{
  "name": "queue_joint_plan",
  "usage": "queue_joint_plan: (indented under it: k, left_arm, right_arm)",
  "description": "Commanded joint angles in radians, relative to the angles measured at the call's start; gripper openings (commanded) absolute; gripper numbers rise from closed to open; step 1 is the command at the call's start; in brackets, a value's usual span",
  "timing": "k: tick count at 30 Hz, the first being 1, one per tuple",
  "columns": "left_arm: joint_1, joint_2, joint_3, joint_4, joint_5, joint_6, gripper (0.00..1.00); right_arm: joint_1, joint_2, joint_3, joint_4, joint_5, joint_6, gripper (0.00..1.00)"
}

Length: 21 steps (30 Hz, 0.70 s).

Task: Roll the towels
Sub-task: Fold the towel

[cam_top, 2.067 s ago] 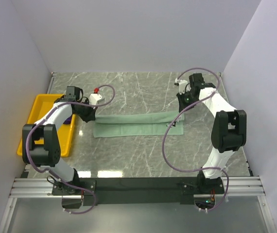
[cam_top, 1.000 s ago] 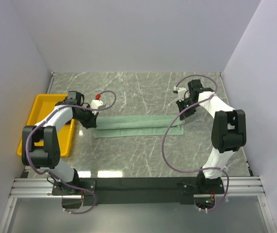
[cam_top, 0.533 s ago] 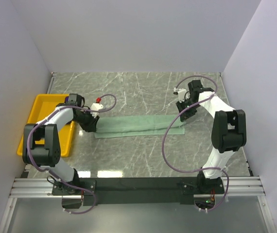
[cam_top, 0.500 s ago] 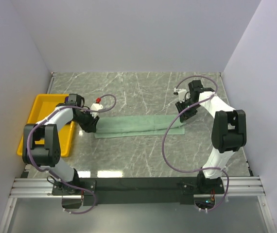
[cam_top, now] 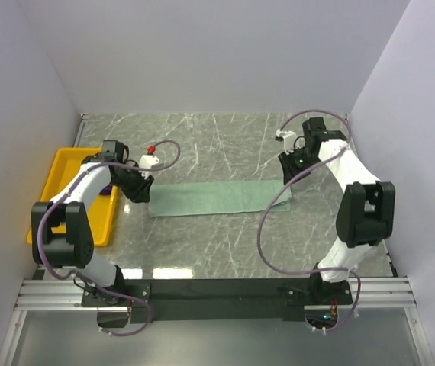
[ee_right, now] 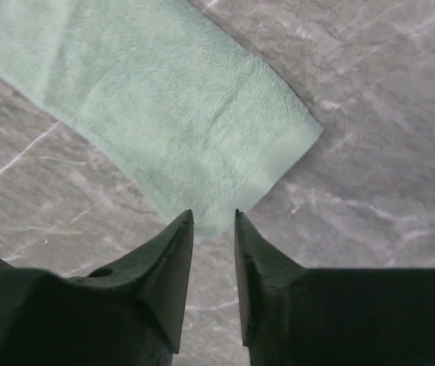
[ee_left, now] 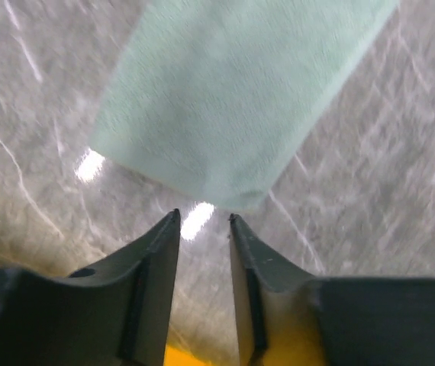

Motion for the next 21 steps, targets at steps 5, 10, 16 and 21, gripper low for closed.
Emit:
queue_joint_plan:
  k: [5, 10, 16, 21]
  left_arm:
    - [-0.045, 0.084, 0.029, 0.086, 0.01, -0.148, 0.3]
    - [-0.05, 0.126, -0.029, 0.124, -0.052, -0.174, 0.26]
    - [-0.049, 0.213, -0.04, 0.198, -0.165, -0.252, 0.27]
    - [-0.041, 0.184, 0.036, 0.119, -0.078, -0.232, 0.32]
  right_arm:
    - [0.043, 0.139, -0.004, -0.009, 0.054, 0.034, 0.26]
    - [0.045, 0.153, -0.102, 0.029, 0.131, 0.019, 0.26]
    - [0.048, 0.233, -0.077, 0.057, 0.199, 0.04, 0.48]
    - [0.039, 0.163, -0.022, 0.005, 0.164, 0.031, 0.52]
